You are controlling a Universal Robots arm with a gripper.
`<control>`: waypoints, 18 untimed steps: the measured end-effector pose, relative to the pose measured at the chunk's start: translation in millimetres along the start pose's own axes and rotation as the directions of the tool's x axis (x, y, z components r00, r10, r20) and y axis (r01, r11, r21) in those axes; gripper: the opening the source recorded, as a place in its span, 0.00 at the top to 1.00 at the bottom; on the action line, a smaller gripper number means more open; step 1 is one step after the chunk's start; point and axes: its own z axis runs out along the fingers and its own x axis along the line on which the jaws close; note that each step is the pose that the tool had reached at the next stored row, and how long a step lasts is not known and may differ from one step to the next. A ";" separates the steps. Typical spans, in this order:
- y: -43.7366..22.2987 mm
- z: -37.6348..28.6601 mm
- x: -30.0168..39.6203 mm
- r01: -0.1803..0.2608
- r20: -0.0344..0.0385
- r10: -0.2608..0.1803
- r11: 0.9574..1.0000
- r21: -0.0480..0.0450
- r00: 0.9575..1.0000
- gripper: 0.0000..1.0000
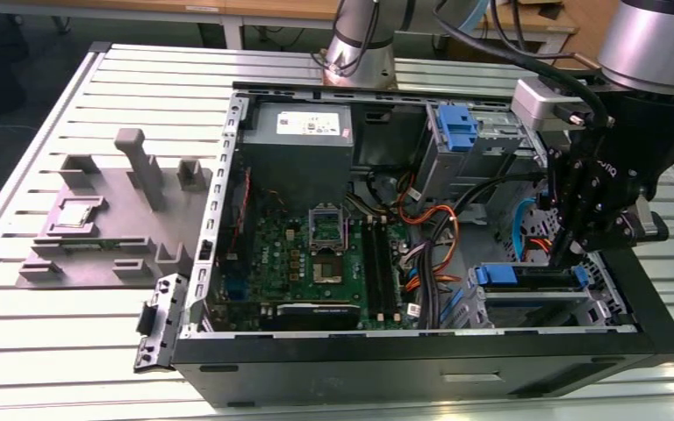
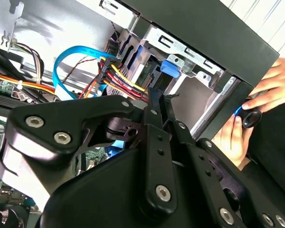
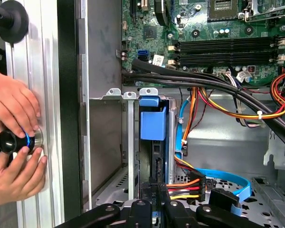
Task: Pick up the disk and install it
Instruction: 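Insert the first disk wire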
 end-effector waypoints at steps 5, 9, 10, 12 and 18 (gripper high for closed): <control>-1.0 0.4 1.0 -0.001 0.021 0.001 1.000 -0.005 1.000 0.83; -3.0 1.6 5.3 -0.002 0.059 0.003 1.000 -0.009 0.998 0.83; -3.3 1.8 6.4 -0.003 0.071 0.004 1.000 -0.010 0.997 0.83; -3.7 2.6 9.1 -0.005 0.095 0.006 1.000 -0.012 0.995 0.83; -4.6 5.5 19.7 -0.007 0.137 0.009 1.000 -0.016 0.991 0.83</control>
